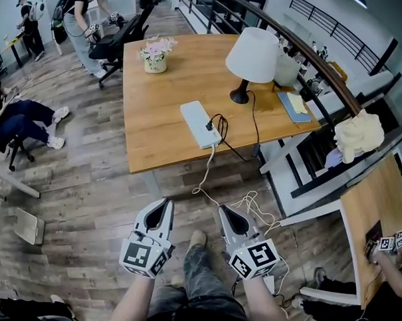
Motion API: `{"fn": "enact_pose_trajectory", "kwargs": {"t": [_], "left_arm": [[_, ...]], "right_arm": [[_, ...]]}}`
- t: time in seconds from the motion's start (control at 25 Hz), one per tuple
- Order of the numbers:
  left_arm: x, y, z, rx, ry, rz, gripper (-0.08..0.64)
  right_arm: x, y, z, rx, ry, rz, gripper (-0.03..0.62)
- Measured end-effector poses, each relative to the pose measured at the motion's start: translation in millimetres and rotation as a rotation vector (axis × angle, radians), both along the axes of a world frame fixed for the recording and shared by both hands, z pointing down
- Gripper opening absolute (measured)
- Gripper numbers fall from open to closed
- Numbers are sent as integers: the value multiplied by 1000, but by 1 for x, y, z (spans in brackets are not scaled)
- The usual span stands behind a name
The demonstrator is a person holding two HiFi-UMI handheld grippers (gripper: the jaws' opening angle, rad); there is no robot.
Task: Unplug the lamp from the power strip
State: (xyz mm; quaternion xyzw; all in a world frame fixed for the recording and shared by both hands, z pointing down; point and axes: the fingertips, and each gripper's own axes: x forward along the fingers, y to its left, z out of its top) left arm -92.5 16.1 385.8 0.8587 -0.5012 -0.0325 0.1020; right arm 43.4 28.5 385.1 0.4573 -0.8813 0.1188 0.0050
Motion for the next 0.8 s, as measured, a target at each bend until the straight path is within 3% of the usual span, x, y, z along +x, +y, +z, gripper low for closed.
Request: {"fn": "enact_pose_trajectory", "kwargs": {"t": [0.8], "left_arm": [[36, -141, 20, -58, -12, 5, -5]], "right_arm": [[9, -149, 21, -63, 2, -51, 8]]}}
